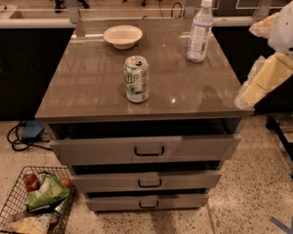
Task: Place 7up can into paper bowl
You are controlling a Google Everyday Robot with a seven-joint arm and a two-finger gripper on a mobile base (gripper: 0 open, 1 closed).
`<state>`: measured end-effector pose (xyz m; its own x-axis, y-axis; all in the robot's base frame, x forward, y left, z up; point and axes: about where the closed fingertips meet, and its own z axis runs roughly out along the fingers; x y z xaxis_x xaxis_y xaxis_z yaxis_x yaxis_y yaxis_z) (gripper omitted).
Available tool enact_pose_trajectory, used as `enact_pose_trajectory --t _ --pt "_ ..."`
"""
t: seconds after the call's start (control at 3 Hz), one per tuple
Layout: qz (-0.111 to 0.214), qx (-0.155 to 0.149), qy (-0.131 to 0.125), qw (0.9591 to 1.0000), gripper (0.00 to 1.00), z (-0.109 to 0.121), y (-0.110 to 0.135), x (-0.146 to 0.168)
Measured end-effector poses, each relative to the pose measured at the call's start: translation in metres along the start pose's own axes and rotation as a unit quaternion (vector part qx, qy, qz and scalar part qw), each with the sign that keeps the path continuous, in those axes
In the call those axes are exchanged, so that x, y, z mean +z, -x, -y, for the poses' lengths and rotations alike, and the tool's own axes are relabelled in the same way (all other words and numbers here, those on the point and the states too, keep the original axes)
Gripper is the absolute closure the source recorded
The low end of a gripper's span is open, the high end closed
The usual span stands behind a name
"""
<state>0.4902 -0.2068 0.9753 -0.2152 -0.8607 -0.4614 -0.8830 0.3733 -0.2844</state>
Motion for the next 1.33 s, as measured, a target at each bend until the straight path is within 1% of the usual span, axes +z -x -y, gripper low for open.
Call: enact_pose_trajectory --t 0.33,0.67,1.0,1.33 --pt "0.109 0.046 -0.008 0.9929 0.00 0.015 0.013 0.032" --pt "0.212 0.076 -0.019 0.9741 0.00 0.033 0.037 0.055" --pt "0.281 0.097 -0.022 0.9545 0.00 0.038 0.056 0.069" --pt "0.311 0.104 -0.024 0.9443 0.00 0.032 0.065 0.076"
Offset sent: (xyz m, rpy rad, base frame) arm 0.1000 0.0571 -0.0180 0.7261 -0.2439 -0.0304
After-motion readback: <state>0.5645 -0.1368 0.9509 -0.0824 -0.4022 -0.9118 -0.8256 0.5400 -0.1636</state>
